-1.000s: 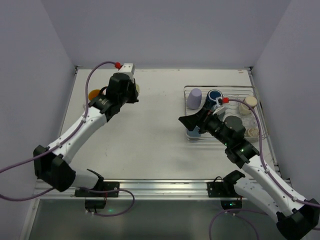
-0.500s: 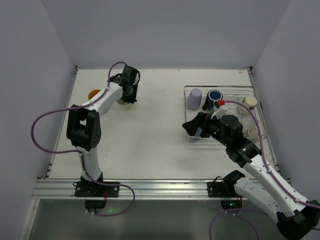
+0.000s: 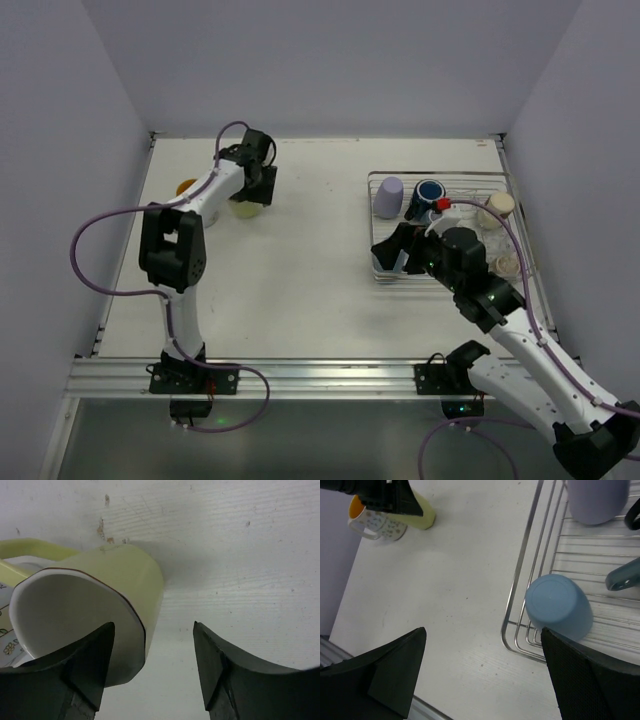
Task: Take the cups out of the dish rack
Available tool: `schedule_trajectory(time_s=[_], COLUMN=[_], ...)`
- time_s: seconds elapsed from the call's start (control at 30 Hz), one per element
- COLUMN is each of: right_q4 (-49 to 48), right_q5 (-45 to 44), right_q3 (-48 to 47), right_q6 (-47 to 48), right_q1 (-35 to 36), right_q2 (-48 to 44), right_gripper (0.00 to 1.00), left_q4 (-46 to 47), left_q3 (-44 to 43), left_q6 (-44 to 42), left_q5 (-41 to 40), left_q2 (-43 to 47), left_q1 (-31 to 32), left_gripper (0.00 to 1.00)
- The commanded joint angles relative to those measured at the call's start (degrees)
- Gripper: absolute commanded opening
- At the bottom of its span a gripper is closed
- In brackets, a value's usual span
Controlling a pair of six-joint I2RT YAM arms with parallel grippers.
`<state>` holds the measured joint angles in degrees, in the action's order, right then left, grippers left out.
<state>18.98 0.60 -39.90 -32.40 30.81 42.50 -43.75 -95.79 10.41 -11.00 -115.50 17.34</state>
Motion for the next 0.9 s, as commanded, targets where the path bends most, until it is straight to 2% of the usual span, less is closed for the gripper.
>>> schedule_trajectory(time_s=[0.0, 0.07, 0.13, 0.3, 0.4, 0.43, 0.5, 0.57, 0.67, 0.77, 0.87], right_q4=[2.7, 4.1, 5.4, 6.5, 6.5, 6.5, 6.5, 6.5, 6.5, 6.4, 6.5], right_q5=[-7.4, -10.6, -14.1, -15.5, -15.0, -15.8, -17.6, -18.6, -20.3, -22.0, -24.0], right_q3=[-4.7, -6.5, -8.7, -10.5, -11.2, -11.8, -12.7, -14.2, -16.3, -18.6, -20.7], right_q6=[2.8, 4.0, 5.2, 7.0, 7.8, 8.0, 8.1, 8.2, 8.5, 8.8, 9.3], right_q1=[0.0, -0.2, -1.6, -7.3, -12.6, -13.7, -14.2, -14.7, -15.6, -16.3, -16.4], right_q2=[0.8, 1.9, 4.1, 7.8, 11.1, 12.1, 15.7, 18.6, 23.9, 28.8, 32.9], right_gripper=[0.99, 0.99, 0.97, 0.91, 0.91, 0.93, 0.98, 0.99, 0.99, 0.99, 0.99], left_q4=[-0.2, 2.2, 3.3, 8.0, 13.5, 15.3, 21.5, 26.5, 29.4, 29.9, 30.1], left_q3=[-2.3, -1.3, -1.2, 1.5, 8.1, 13.8, 19.9, 29.9, 40.7, 49.2, 56.4], left_q6=[-0.2, 0.7, 1.8, 3.2, 4.6, 5.7, 6.4, 7.2, 6.9, 6.4, 4.4], left_q5=[-0.2, 1.3, 2.8, 8.3, 14.9, 18.4, 21.9, 25.7, 28.1, 31.0, 30.1], left_q2=[4.1, 7.9, 10.2, 20.5, 29.9, 32.9, 41.5, 50.1, 59.7, 67.6, 73.9], left_q1=[-0.5, -0.4, -0.3, -0.2, 0.5, 1.0, 3.4, 6.7, 11.0, 11.7, 11.7], left_gripper=[0.7, 0.92, 0.99, 1.0, 1.0, 1.0, 1.0, 1.0, 1.0, 1.0, 1.0])
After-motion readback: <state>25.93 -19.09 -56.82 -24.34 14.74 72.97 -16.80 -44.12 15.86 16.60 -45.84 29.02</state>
